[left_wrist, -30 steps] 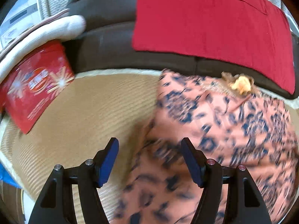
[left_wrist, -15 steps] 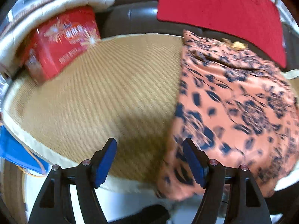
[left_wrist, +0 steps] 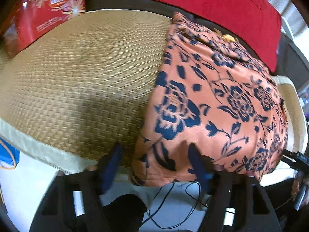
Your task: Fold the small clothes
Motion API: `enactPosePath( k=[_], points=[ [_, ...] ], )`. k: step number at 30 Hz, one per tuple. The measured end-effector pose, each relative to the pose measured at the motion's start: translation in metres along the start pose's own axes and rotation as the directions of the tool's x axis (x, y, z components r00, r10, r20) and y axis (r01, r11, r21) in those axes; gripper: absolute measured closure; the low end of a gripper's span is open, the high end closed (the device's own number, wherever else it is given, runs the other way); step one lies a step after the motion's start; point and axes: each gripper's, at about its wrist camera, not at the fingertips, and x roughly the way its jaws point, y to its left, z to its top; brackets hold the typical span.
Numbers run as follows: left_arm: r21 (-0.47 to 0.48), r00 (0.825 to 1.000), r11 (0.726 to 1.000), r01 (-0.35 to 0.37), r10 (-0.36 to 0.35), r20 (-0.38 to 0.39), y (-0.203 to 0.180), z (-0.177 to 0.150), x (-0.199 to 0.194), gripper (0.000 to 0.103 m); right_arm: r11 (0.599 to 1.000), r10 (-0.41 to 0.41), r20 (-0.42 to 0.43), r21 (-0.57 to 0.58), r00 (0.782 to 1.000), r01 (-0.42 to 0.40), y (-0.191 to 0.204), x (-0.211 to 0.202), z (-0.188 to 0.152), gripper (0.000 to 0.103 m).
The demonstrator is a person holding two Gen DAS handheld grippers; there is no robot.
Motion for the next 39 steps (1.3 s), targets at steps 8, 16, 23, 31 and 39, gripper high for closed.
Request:
enactPosePath(
  k=[8,16,23,31,39],
  points=[
    [0.054,1.000,0.998,0.023,-0.023,-0.003,-0.014,0.005,0.006,0.050,0.998,0.019,-0.023,0.052,1.000,-0.018,-0.020,0.013,-0.013,0.024],
    [0.133,0.999,0.990,0.034,-0.034,-0.005,-0.038,0.008,0.017,0.079,0.995,0.095,-0.028,0.010,0.995,-0.095,-0.024,0.013,-0.022,0.074],
    [0.107,0.998,0.993,0.055,-0.054,-0.016,-0.036,0.015,0.026,0.076,0.994,0.112,-0.019,-0.003,0.994,-0.112,-0.015,0.014,-0.026,0.083],
    [0.159,0.999,0.987,0.032,-0.028,-0.024,-0.041,0.004,0.020,0.039,0.999,0.034,-0.033,0.019,0.999,-0.033,-0.017,0.011,-0.010,0.069],
    [0.131,0.998,0.990,0.055,-0.054,-0.016,-0.030,0.005,0.016,0.085,0.999,0.041,0.026,0.031,0.999,-0.042,-0.030,0.004,-0.009,0.029]
  ],
)
